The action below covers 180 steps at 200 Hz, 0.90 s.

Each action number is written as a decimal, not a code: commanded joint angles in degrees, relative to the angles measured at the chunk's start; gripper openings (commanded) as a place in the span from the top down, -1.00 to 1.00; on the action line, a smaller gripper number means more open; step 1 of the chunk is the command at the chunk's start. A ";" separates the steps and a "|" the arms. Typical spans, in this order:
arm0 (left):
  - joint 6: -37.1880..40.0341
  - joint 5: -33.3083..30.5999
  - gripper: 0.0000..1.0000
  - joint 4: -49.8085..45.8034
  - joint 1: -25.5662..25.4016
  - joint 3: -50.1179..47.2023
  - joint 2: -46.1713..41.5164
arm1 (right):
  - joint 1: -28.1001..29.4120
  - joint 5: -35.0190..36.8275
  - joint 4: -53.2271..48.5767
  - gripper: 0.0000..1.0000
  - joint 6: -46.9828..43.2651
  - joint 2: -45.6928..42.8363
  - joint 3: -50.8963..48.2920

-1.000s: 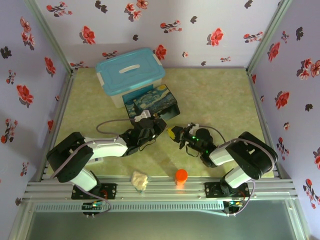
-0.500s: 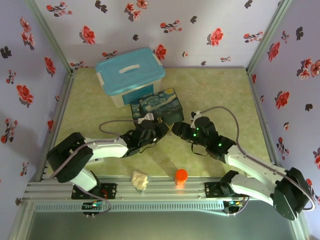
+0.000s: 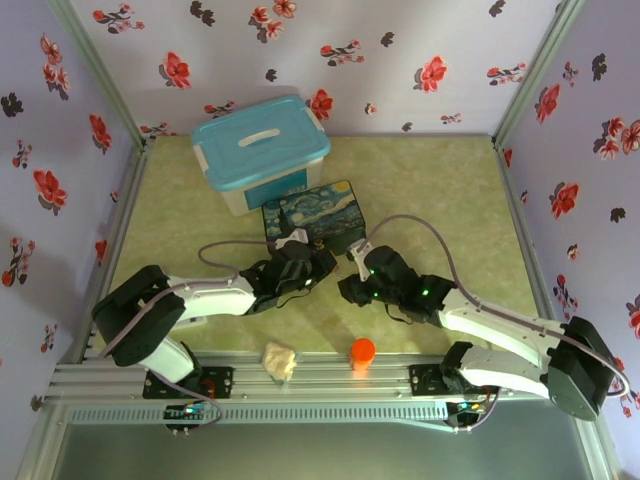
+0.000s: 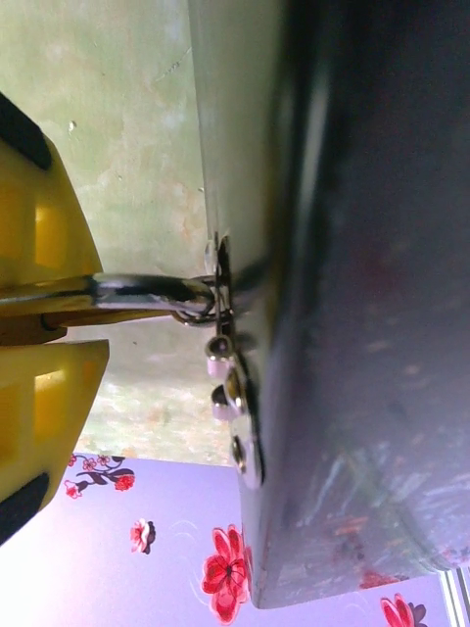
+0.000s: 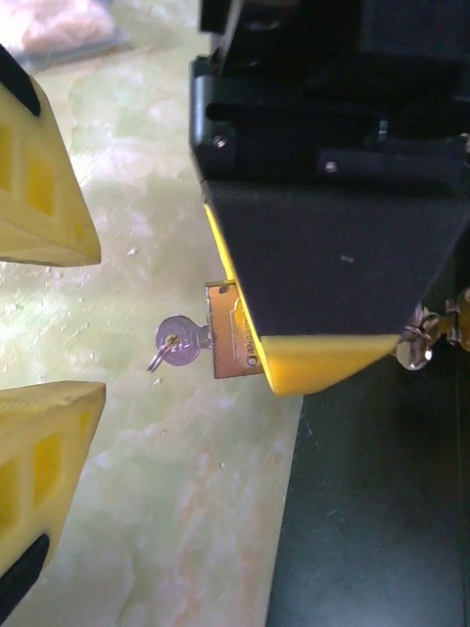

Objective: Unlock the padlock with the key

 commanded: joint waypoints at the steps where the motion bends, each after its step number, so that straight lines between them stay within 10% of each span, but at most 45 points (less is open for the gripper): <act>1: 0.84 0.95 1.00 1.67 -0.04 0.33 -2.56 | 0.95 3.93 3.67 0.30 -7.54 0.96 -1.06; 88: 0.13 1.90 1.00 1.47 -0.04 0.39 -3.30 | 6.31 12.17 5.95 0.29 -12.52 9.59 2.06; 180: -1.23 2.88 1.00 2.89 -0.04 -0.89 -3.41 | 6.82 13.47 12.40 0.81 -11.56 13.85 2.77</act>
